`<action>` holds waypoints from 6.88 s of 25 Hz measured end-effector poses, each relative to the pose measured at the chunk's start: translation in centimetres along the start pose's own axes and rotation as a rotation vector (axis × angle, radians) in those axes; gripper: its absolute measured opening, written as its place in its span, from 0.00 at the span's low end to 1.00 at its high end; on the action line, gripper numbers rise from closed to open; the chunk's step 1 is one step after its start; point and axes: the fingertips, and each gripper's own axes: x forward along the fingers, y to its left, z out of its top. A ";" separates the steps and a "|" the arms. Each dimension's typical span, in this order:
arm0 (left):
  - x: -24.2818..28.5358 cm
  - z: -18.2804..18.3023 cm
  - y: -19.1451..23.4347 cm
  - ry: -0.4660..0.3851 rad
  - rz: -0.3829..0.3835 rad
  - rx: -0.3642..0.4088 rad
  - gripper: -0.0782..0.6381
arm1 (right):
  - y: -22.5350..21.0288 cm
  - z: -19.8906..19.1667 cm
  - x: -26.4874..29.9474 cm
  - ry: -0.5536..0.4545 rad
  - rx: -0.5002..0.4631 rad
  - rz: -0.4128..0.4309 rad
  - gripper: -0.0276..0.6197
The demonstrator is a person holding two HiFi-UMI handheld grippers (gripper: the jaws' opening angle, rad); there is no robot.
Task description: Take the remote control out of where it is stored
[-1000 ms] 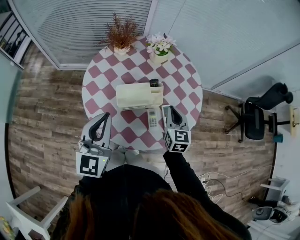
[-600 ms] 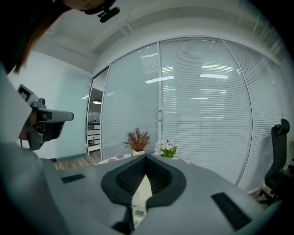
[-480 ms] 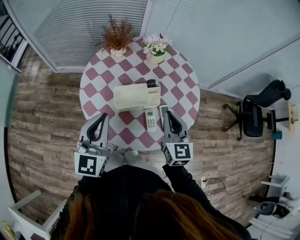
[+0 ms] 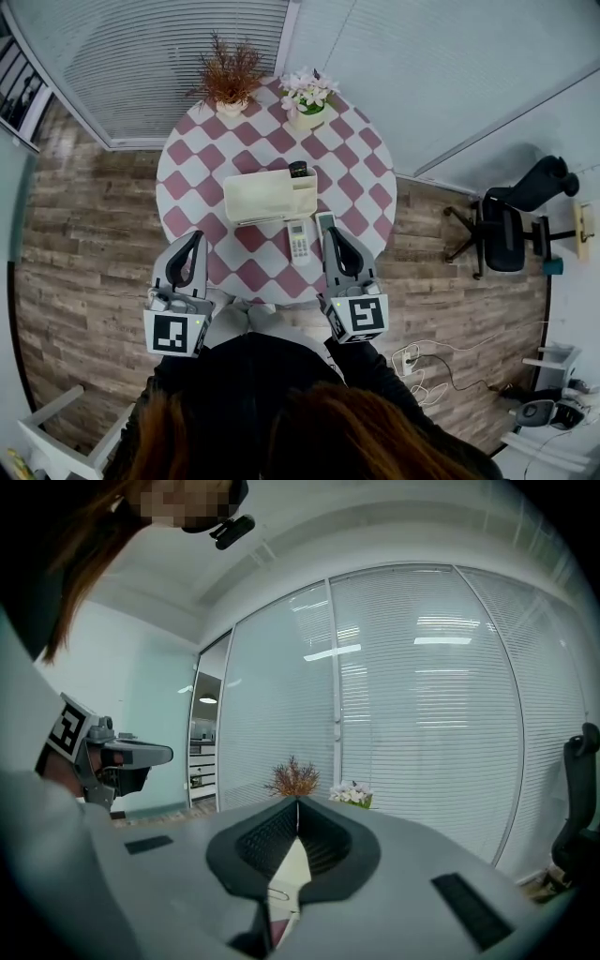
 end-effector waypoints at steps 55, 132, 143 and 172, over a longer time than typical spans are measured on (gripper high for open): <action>0.1 -0.1 1.6 -0.011 0.050 -0.008 0.12 | -2.2 -8.9 15.1 0.222 -0.007 0.009 0.07; -0.4 -0.8 2.1 0.012 0.054 -0.010 0.12 | -6.4 -3.1 16.6 0.061 0.017 -0.115 0.36; -0.9 -0.5 1.4 -0.004 0.028 -0.001 0.12 | -5.7 -1.7 13.3 0.026 0.044 -0.121 0.36; 0.5 -0.3 -0.7 -0.004 -0.058 0.003 0.12 | -4.8 -3.3 4.7 0.058 0.121 -0.115 0.36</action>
